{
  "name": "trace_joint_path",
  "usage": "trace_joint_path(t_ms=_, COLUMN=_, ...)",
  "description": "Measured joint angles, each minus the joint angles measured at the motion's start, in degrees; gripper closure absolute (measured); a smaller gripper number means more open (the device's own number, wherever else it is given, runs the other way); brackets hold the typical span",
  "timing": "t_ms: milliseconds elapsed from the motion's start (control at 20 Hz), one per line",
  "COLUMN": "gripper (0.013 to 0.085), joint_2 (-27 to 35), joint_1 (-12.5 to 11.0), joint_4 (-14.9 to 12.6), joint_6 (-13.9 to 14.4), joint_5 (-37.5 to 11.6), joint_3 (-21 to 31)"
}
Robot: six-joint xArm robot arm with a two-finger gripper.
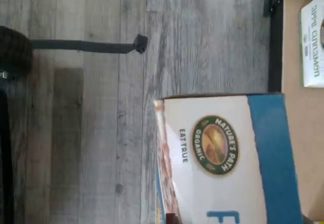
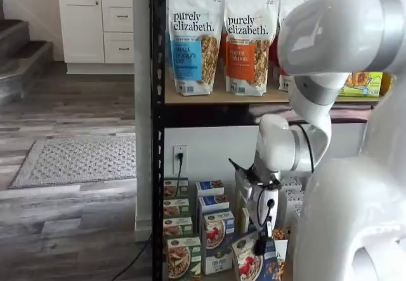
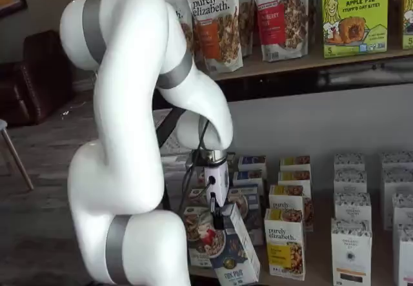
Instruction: Pick up the blue and white box that is on the bottom shelf, the second box from the left
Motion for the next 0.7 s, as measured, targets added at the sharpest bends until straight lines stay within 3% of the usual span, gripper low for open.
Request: trace_joint_path(t_ms=700, gripper=0.049, joint_2=-18.83, joint_1=0.58, joint_4=-1.03, joint_6=2.59, joint_5=14.73, joint_3=2.63)
